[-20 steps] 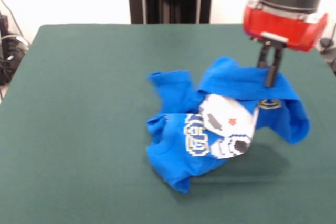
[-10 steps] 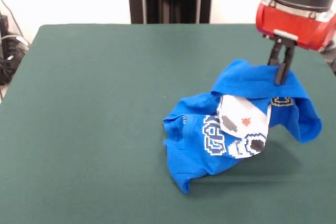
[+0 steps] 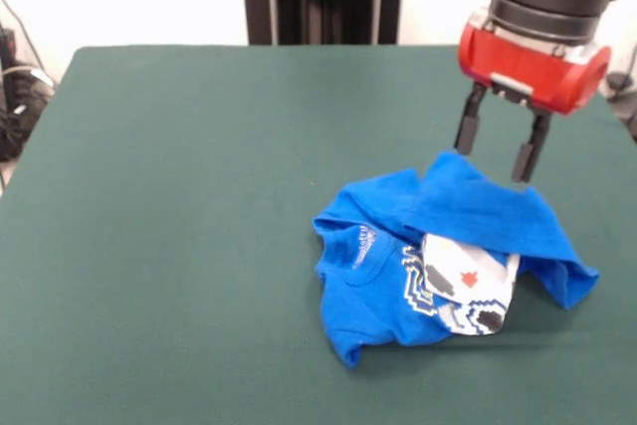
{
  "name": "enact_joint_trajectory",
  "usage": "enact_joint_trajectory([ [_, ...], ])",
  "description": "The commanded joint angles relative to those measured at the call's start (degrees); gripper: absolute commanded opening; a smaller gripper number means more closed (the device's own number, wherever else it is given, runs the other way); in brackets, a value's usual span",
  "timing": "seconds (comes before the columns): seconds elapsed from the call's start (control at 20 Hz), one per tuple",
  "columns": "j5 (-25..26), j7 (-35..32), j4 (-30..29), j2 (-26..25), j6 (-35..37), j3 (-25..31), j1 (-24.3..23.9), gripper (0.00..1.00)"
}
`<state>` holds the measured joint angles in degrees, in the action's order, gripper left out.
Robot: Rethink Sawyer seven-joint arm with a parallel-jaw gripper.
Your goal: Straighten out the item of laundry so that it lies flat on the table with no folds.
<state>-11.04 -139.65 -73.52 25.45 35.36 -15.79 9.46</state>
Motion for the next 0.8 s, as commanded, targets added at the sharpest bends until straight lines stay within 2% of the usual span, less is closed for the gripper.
enact_joint_trajectory([
  [0.05, -0.61, -10.86, -4.34, -4.49, -0.26, 0.87, -0.02, 1.0],
  [0.15, 0.05, -9.74, -2.62, -4.58, 2.1, 0.02, -0.34, 1.0],
  [0.25, 0.57, -6.8, -0.42, -4.68, 4.98, 0.35, -2.63, 1.0],
  [0.35, 2.9, 1.12, 4.25, -5.63, 7.02, 1.83, -7.59, 1.0],
  [0.4, 4.38, 6.23, 8.2, -6.83, 8.81, 2.91, -10.96, 1.0],
  [0.5, 7.04, 12.43, 15.09, -9.12, 11.51, 3.82, -14.95, 1.0],
  [0.8, 13.61, 24.8, 30.09, -15.42, 15.45, 9.03, -24.2, 1.0],
])
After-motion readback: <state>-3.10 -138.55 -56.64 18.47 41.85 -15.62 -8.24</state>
